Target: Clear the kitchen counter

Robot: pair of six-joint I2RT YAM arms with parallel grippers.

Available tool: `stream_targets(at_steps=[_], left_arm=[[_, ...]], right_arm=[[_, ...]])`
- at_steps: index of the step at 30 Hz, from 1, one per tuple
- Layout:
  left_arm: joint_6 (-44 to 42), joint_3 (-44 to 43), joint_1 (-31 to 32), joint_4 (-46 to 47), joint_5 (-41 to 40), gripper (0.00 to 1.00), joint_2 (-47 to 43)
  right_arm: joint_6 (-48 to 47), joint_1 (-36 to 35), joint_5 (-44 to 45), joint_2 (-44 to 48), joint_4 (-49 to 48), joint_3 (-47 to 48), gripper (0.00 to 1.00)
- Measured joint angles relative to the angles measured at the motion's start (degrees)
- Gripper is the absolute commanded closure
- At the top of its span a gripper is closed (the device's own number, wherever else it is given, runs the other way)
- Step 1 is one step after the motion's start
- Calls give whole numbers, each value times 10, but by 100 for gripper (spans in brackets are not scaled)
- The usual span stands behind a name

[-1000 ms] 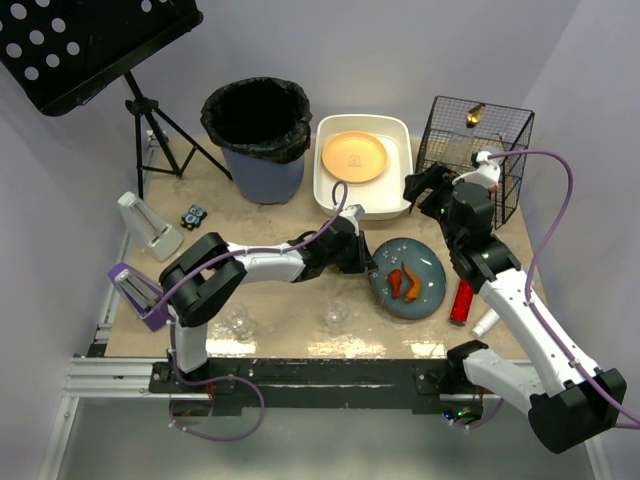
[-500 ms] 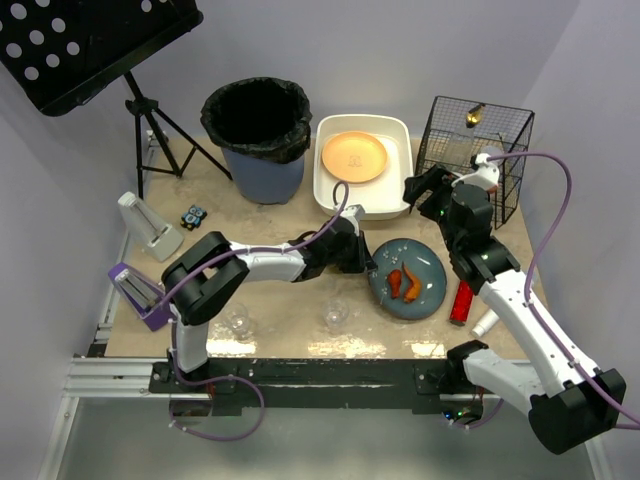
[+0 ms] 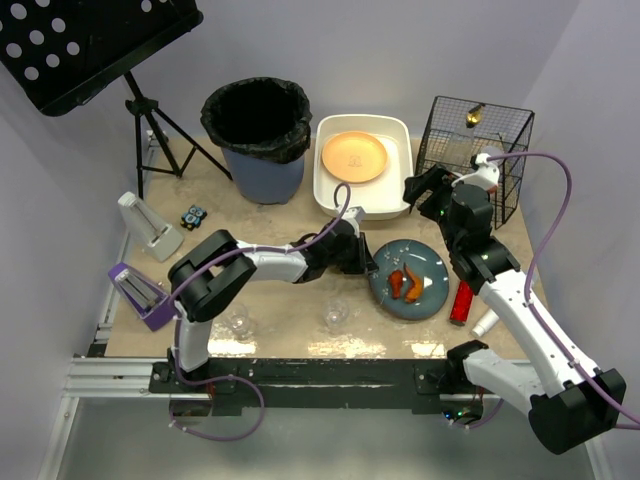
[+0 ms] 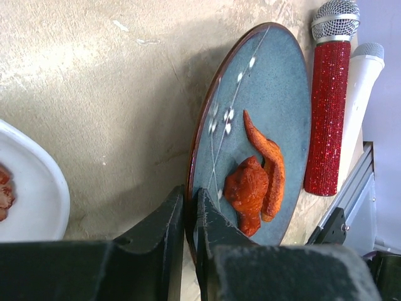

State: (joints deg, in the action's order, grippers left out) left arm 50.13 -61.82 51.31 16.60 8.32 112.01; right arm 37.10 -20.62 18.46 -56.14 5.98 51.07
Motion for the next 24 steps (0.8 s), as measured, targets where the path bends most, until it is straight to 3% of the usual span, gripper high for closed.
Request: stream_targets(at_steps=[7, 18, 24], left_arm=[[-1, 11, 0, 2, -9, 77, 17], [-9, 16, 2, 23, -11, 46, 19], [-17, -6, 5, 23, -9, 41, 31]], right_arm=[[0, 0, 0, 0, 0, 0, 20], [0, 0, 0, 0, 0, -9, 20], [0, 0, 0, 0, 0, -9, 20]])
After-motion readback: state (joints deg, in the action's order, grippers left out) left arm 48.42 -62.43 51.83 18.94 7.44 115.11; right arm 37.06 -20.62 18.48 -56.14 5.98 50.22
